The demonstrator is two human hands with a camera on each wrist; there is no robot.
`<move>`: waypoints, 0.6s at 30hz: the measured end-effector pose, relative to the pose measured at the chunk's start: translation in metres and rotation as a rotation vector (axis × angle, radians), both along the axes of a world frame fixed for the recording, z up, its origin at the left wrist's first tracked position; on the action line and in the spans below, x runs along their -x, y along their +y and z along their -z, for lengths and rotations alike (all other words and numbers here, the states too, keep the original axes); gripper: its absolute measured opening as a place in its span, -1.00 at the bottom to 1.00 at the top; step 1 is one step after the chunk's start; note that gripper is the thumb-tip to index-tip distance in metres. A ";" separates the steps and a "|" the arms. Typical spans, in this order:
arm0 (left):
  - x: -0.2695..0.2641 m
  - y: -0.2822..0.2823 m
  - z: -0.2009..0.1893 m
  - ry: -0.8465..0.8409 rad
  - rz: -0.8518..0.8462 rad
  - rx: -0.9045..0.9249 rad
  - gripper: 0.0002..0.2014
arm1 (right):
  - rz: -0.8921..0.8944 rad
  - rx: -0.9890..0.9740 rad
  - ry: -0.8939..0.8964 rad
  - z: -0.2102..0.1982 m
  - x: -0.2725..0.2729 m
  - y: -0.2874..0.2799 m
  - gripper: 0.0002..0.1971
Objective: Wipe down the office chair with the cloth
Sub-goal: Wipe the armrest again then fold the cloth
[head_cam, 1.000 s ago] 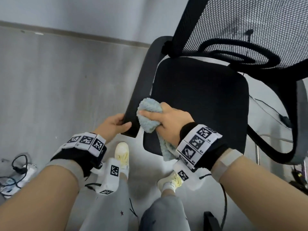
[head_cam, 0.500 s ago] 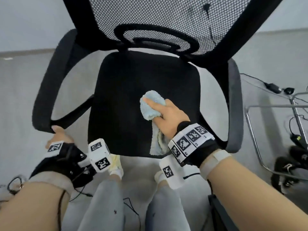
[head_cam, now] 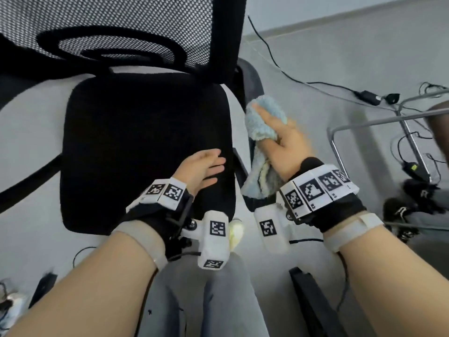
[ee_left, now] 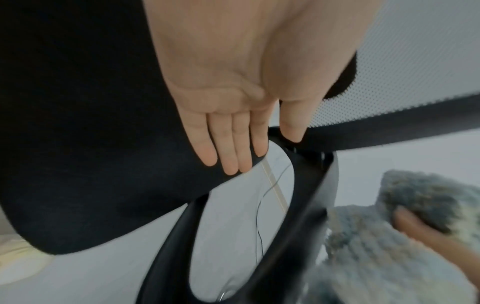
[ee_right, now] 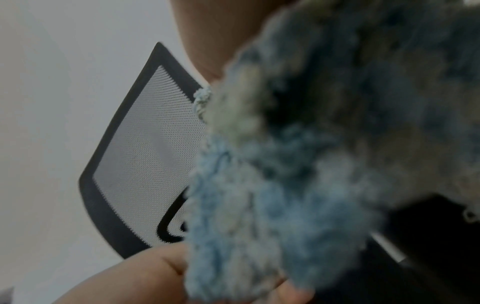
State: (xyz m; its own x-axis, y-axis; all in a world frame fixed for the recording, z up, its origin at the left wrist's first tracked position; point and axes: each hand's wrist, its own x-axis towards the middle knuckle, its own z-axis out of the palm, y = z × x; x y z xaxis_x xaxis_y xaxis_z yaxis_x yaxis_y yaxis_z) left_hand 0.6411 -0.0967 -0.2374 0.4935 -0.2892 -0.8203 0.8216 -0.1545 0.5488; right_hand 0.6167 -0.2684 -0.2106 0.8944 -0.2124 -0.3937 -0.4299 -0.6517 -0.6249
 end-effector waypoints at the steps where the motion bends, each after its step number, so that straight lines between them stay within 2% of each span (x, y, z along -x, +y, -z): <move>1: 0.001 -0.013 -0.001 -0.002 0.029 0.010 -0.70 | 0.017 -0.004 0.006 0.002 -0.001 -0.011 -0.47; 4: 0.008 -0.047 -0.001 0.024 0.093 0.084 -0.67 | 0.003 -0.023 0.017 0.009 -0.009 -0.037 -0.41; 7: 0.019 -0.067 0.006 0.027 0.095 0.170 -0.63 | -0.045 0.021 0.022 0.011 -0.028 -0.053 -0.46; 13: 0.029 -0.070 0.018 -0.024 0.186 0.098 -0.67 | -0.136 0.179 -0.017 0.010 -0.096 -0.056 -0.57; 15: 0.029 -0.066 0.018 -0.017 0.229 0.093 -0.68 | -0.215 0.240 -0.051 0.017 -0.124 -0.050 -0.60; 18: 0.030 -0.063 0.019 -0.028 0.302 0.038 -0.69 | -0.329 0.328 0.061 0.022 -0.151 -0.038 -0.59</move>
